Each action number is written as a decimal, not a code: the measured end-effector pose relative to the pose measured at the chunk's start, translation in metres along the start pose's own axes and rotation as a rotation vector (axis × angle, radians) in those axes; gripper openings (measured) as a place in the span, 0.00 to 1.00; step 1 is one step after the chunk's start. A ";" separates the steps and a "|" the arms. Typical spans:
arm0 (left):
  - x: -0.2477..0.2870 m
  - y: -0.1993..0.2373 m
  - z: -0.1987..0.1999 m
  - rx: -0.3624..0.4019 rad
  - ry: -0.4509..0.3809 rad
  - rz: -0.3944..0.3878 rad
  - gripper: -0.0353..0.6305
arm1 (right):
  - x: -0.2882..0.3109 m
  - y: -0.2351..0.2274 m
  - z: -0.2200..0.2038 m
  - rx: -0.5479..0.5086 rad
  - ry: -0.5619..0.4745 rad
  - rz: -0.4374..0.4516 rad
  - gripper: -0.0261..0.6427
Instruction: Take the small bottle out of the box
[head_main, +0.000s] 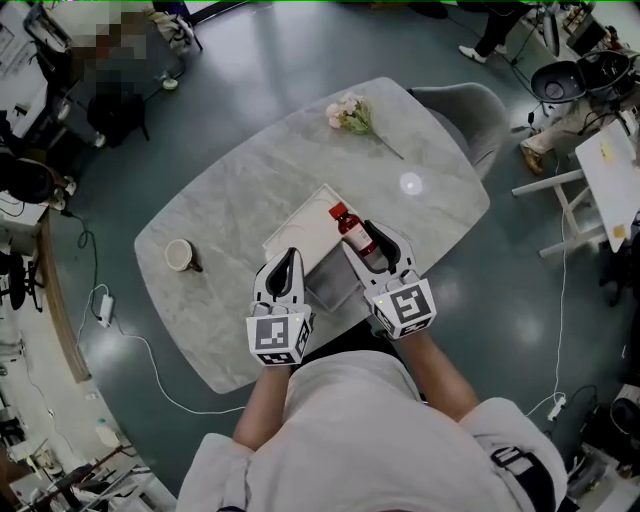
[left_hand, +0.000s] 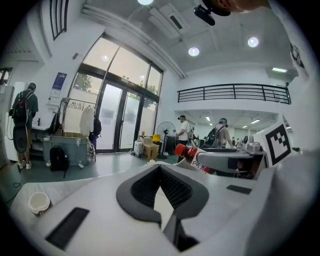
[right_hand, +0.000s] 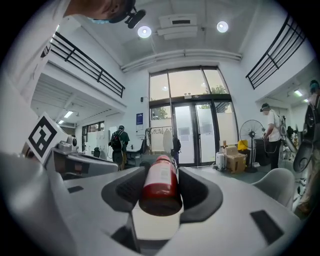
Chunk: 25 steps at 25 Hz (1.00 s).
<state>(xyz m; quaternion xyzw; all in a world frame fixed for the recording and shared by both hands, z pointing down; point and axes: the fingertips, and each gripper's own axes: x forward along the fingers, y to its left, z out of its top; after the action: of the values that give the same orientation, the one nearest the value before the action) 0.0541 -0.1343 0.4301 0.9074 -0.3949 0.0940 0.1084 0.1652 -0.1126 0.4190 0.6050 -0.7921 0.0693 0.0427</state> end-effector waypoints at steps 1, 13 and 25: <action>0.000 -0.001 0.005 0.006 -0.011 -0.002 0.09 | -0.001 0.000 0.004 -0.004 -0.009 -0.003 0.37; -0.016 -0.008 0.059 0.018 -0.130 0.015 0.09 | -0.026 0.002 0.075 -0.089 -0.154 -0.003 0.37; -0.030 -0.008 0.111 0.071 -0.251 0.034 0.09 | -0.036 0.010 0.126 -0.120 -0.268 0.012 0.37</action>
<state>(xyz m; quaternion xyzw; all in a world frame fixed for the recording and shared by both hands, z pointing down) 0.0491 -0.1378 0.3152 0.9084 -0.4173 -0.0046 0.0241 0.1673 -0.0958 0.2883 0.6003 -0.7970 -0.0596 -0.0278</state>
